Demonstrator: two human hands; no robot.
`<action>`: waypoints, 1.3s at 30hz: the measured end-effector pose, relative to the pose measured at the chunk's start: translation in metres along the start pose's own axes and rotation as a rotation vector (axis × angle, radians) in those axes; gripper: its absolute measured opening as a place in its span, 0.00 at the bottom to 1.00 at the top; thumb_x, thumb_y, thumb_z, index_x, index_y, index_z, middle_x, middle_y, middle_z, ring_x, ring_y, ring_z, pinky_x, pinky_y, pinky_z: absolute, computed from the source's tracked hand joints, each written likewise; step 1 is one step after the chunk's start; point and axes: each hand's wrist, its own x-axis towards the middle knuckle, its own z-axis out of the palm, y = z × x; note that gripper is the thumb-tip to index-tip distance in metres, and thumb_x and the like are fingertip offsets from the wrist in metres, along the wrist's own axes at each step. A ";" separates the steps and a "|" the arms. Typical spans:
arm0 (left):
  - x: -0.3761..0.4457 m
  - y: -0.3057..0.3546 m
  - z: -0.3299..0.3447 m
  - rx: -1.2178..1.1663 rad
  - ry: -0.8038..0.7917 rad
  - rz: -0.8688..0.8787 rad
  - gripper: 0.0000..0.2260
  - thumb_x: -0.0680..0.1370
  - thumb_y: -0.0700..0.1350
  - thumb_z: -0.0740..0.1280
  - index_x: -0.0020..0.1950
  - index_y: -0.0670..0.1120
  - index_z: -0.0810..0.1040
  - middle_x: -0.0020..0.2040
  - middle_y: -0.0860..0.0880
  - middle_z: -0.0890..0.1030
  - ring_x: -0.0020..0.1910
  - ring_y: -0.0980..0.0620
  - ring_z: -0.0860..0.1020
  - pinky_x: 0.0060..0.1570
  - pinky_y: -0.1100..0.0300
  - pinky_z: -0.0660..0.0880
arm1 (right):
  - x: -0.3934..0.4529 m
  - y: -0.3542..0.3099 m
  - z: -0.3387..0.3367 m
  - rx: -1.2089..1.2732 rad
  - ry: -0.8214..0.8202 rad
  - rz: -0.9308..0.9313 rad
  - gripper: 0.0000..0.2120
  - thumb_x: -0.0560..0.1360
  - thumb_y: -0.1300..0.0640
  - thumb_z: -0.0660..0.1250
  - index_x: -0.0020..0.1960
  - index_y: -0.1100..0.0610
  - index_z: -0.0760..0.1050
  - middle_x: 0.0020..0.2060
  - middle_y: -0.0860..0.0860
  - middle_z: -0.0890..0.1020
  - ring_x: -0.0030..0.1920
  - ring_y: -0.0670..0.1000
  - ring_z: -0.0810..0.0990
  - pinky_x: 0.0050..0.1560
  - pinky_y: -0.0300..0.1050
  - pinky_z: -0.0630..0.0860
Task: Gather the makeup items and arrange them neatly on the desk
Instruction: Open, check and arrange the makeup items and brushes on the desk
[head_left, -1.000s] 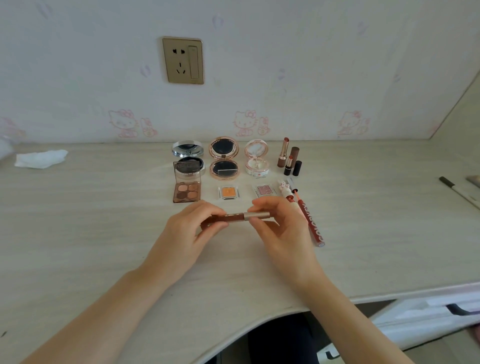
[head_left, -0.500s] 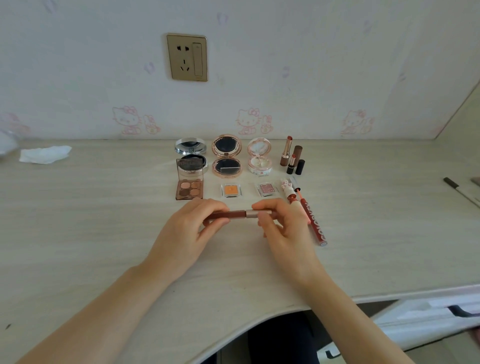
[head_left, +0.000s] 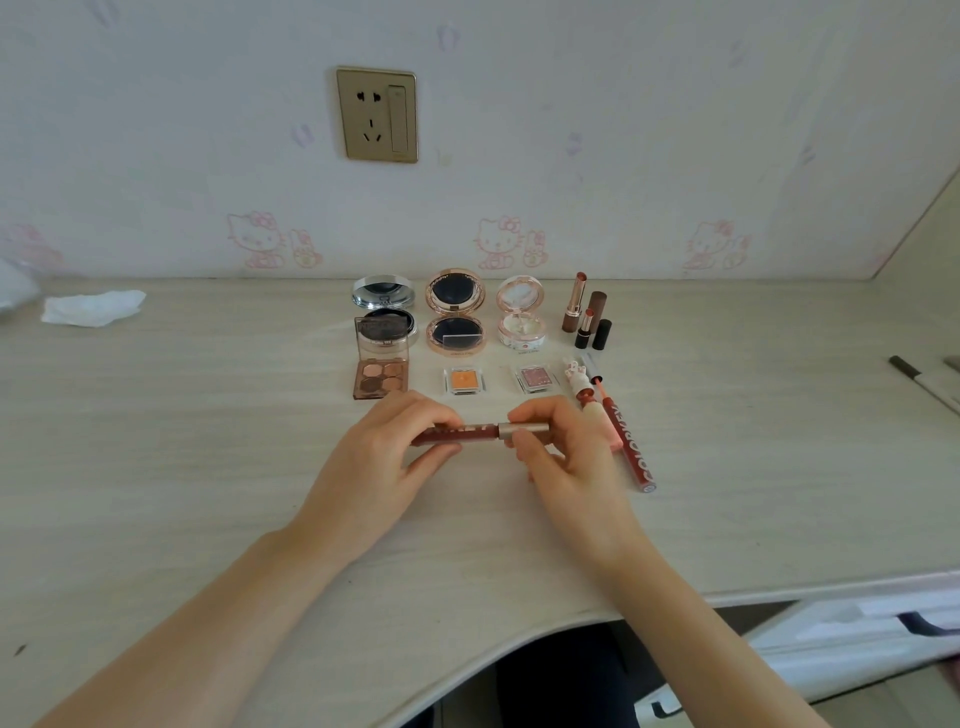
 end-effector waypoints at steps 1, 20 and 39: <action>0.000 0.000 0.000 -0.002 0.004 0.006 0.07 0.73 0.41 0.72 0.51 0.47 0.79 0.46 0.57 0.77 0.46 0.57 0.76 0.46 0.65 0.73 | 0.000 0.000 0.000 0.001 -0.002 -0.004 0.10 0.76 0.63 0.64 0.50 0.48 0.74 0.44 0.42 0.80 0.47 0.46 0.78 0.45 0.50 0.78; 0.001 0.000 -0.002 0.040 0.021 -0.024 0.07 0.74 0.42 0.71 0.51 0.46 0.80 0.46 0.56 0.78 0.46 0.57 0.74 0.46 0.73 0.67 | 0.001 -0.002 0.000 0.046 0.038 0.043 0.08 0.74 0.58 0.70 0.51 0.48 0.76 0.47 0.38 0.79 0.51 0.44 0.79 0.48 0.54 0.80; 0.000 0.000 -0.002 -0.003 0.062 -0.035 0.12 0.74 0.36 0.70 0.55 0.46 0.79 0.49 0.55 0.77 0.45 0.58 0.76 0.46 0.69 0.72 | -0.001 -0.012 -0.005 0.249 0.116 0.026 0.09 0.75 0.67 0.67 0.52 0.56 0.77 0.44 0.53 0.83 0.46 0.49 0.82 0.40 0.40 0.79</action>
